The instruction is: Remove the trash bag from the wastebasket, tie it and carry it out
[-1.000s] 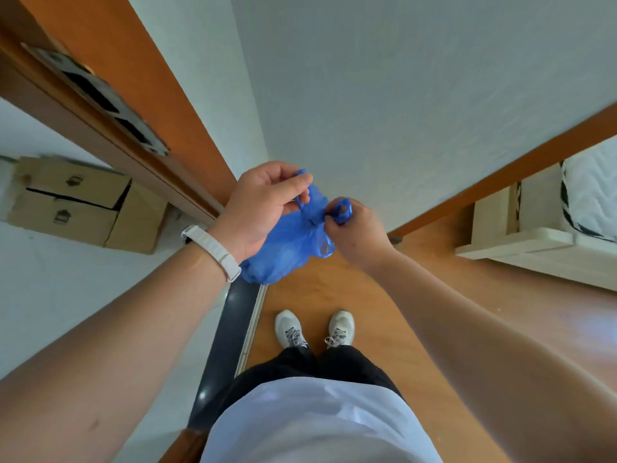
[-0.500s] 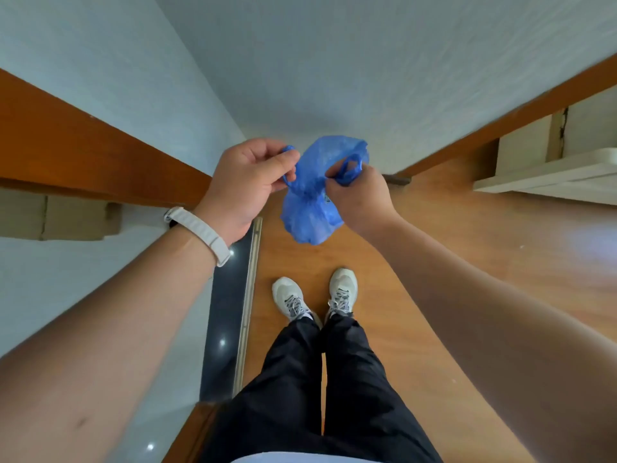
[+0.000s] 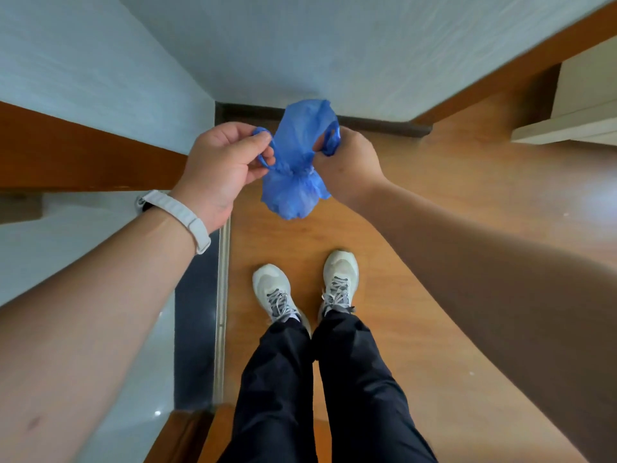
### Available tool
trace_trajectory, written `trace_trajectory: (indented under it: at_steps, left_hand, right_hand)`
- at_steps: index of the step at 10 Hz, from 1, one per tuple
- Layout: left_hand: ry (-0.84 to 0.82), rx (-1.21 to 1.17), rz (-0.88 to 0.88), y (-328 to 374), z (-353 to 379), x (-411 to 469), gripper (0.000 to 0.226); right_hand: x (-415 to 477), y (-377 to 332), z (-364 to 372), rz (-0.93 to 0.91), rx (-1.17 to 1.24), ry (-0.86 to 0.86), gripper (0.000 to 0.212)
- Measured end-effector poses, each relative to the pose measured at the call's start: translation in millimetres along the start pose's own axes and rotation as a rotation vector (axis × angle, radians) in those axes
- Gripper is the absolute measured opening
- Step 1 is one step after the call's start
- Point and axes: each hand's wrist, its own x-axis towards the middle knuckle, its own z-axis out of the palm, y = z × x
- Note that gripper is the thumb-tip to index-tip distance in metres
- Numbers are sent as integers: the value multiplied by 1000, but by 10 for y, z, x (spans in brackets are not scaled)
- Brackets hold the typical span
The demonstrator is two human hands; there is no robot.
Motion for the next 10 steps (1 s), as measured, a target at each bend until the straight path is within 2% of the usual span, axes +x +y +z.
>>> trace_trajectory:
  at_steps: [1,2,3,5,6,7,8,9,10]
  left_hand:
    - [21,8,-28,-267,-12,282,17]
    - [28,32,-34,-487,-35,522,18]
    - [25,67,-35,-650,-34,760,16]
    - [53,217,2,-859,-139,966,8]
    - [86,276,-42,-850,-215,904,3]
    - [131,324,-28,-776,-242,797,19]
    - [143,374,42,-589,-251,571,35]
    - [131,505,184,-305,-289,273,40]
    - [40,673,352,27,-307,-44,41]
  right_hand:
    - [282,210,220,29,-15,-19,29]
    - [557,344,413,14,-46,-27,27]
    - [751,467,536,-28,-89,-31,9]
    - [780,561,575,-55,-167,-86,12]
    - [672,463,492,-84,-178,-66,20]
    - [554,326,348,-126,-228,-76,37]
    - [417,174,164,-140,-347,-126,41]
    - [212,-59,-117,-151,-437,-152,43]
    - [-40,-395,-441,-217,-473,-90,37]
